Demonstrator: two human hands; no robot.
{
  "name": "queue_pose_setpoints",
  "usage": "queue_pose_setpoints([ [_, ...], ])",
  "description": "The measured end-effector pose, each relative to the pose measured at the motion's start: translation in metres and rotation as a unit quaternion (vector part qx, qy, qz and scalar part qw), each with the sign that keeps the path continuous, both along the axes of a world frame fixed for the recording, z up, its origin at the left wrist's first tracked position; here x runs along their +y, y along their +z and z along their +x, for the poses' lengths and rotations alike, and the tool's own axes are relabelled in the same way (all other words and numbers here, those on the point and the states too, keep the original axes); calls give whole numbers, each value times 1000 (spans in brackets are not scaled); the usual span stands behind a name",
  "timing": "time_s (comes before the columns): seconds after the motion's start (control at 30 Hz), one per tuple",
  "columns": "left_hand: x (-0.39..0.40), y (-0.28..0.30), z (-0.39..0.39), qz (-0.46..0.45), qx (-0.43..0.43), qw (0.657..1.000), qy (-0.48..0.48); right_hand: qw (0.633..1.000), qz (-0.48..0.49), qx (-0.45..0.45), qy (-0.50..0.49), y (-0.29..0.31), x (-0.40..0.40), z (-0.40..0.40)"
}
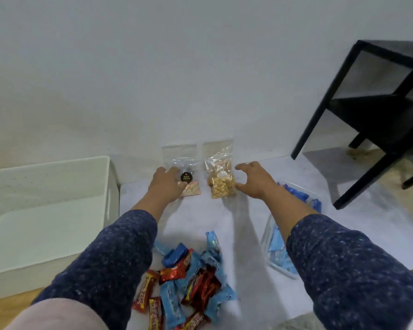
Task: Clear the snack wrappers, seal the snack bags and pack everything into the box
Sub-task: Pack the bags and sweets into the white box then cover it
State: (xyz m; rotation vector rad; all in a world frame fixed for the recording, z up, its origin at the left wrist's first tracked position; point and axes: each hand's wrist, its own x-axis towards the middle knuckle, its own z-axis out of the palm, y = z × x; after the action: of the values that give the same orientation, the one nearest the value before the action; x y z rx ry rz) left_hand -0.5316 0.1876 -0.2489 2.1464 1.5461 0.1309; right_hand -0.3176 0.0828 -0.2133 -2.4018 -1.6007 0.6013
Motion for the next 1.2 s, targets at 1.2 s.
queue_pose_setpoints([
  [1.2,80,33,-26,-63,-381,917,97,881,138,447,-69,5,119,-39],
])
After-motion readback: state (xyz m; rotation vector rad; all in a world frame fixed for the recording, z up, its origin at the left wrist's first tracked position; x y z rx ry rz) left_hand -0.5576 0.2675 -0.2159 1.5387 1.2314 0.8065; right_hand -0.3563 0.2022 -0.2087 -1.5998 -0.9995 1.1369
